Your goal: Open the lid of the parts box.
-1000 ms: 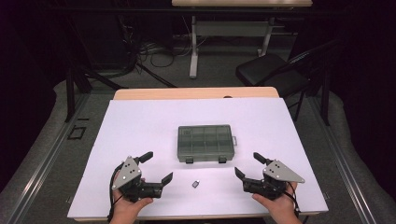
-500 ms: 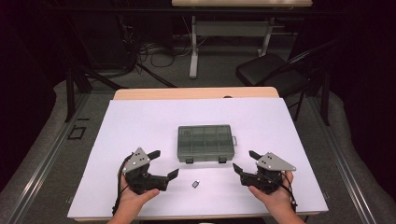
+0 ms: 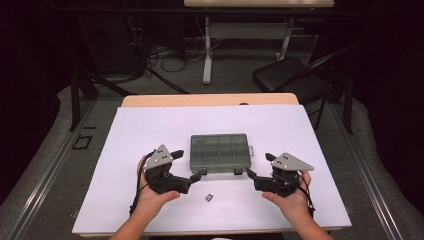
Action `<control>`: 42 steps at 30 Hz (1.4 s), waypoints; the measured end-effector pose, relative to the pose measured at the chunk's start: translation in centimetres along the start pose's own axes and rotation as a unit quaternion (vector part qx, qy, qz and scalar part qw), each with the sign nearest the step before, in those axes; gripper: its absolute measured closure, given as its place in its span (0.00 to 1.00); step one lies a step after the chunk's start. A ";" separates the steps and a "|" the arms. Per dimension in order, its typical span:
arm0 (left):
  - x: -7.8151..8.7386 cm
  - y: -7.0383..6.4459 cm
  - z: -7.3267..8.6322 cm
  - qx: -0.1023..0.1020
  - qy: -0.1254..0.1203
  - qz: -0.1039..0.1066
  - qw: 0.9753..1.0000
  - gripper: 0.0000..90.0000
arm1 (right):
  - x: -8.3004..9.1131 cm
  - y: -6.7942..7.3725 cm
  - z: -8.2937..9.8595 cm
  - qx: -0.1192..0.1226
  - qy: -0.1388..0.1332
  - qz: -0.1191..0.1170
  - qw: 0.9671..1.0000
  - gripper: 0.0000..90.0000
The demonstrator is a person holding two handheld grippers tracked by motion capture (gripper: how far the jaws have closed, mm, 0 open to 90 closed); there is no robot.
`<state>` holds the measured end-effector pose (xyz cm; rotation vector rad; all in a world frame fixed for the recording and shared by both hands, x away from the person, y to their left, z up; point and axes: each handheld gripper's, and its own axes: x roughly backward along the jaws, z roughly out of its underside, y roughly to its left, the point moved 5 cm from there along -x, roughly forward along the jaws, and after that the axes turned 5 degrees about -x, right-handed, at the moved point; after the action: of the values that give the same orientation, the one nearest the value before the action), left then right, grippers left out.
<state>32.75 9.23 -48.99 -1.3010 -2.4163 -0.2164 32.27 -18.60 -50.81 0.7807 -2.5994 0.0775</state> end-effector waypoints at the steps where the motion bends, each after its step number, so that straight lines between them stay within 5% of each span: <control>1: -0.2 0.0 -0.2 0.000 0.000 -0.004 1.000 0.04 | -0.2 0.1 -0.1 -0.001 -0.001 -0.001 1.000 0.19; 6: -1.5 0.1 -0.7 0.004 0.019 -0.009 1.000 0.11 | -0.8 0.8 -0.7 0.001 0.001 -0.009 1.000 0.19; 11: -2.2 1.0 -0.9 0.030 0.017 -0.006 0.999 0.18 | -1.4 0.6 -1.4 0.012 0.001 -0.002 1.000 0.31; 15: -2.4 1.5 -0.8 0.023 0.017 -0.023 0.999 0.25 | -2.1 0.3 -1.6 0.009 0.004 -0.009 1.000 0.39; 19: -2.3 1.9 0.2 0.006 0.030 -0.037 0.999 0.34 | -2.3 0.1 -0.6 0.015 -0.005 -0.019 1.000 0.49; 24: -2.4 2.0 1.6 0.011 0.039 -0.022 0.999 0.43 | -2.5 0.2 0.5 0.033 0.007 -0.034 0.999 0.53; 28: -2.4 2.0 2.4 0.015 0.050 -0.034 0.998 0.56 | -2.6 0.2 1.3 0.055 0.000 -0.035 0.998 0.58; 33: -3.1 1.9 3.3 0.030 0.062 -0.019 0.997 0.60 | -3.0 0.8 2.3 0.092 -0.003 -0.032 0.995 0.60; 37: -3.4 1.6 3.6 0.027 0.059 -0.003 0.998 0.62 | -3.1 1.1 2.4 0.093 -0.003 -0.029 0.995 0.59; 39: -3.5 1.5 3.7 0.012 0.065 -0.014 0.998 0.61 | -3.2 1.2 2.6 0.089 0.004 -0.031 0.996 0.61; 42: -3.7 1.4 4.3 0.019 0.081 -0.023 0.996 0.58 | -3.3 1.2 2.9 0.087 0.010 -0.030 0.996 0.63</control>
<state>34.60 8.51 -54.45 -1.1660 -2.3038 -0.2753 33.02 -16.34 -54.69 0.9135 -2.5732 0.2969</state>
